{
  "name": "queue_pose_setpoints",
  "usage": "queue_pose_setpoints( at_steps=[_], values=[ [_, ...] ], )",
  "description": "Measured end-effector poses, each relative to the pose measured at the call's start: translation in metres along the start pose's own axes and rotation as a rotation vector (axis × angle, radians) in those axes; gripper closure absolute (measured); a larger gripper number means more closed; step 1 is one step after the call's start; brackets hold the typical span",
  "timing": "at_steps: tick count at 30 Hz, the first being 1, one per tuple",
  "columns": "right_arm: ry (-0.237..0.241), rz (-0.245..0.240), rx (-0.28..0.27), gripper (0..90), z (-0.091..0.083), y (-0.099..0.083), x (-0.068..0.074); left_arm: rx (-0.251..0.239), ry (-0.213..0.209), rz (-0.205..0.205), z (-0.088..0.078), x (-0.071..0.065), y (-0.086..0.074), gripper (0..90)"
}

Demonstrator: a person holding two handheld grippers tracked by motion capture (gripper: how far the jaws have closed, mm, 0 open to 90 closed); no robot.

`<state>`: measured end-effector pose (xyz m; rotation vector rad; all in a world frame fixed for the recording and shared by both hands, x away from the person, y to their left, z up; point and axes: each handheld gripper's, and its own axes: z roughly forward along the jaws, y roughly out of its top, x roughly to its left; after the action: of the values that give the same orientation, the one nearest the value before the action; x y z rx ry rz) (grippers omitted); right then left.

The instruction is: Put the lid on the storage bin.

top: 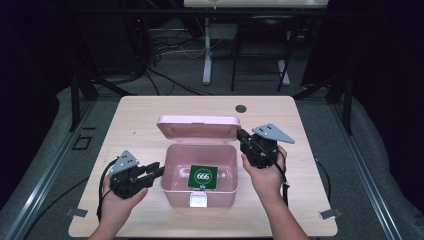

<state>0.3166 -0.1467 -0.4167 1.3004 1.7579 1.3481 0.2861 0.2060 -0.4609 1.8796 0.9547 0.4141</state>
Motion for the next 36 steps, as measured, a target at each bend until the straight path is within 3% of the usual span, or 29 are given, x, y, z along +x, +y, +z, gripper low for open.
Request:
queue_pose_setpoints(
  at_steps=[5,8,16,21,29,36],
  values=[
    [0.013,0.012,0.001,84.9,0.0,0.0,-0.002,-0.03,0.03,0.008,-0.002,0.009,0.025,69.3],
    [0.019,0.016,0.001,84.7,0.0,0.0,-0.003,-0.048,0.032,-0.015,-0.002,0.016,0.039,69.1],
    [0.028,0.017,0.0,84.5,-0.001,-0.001,-0.004,-0.084,0.064,0.003,-0.002,0.021,0.062,70.0],
    [0.03,0.017,0.0,84.4,-0.001,-0.001,-0.004,-0.1,0.103,0.034,0.0,0.019,0.074,69.8],
    [0.04,0.022,0.0,83.7,-0.001,-0.001,-0.005,-0.115,0.086,0.048,0.005,0.014,0.086,74.9],
    [0.061,0.047,0.017,80.7,-0.006,0.002,-0.011,-0.109,0.1,0.043,0.007,0.012,0.088,75.4]
  ],
)
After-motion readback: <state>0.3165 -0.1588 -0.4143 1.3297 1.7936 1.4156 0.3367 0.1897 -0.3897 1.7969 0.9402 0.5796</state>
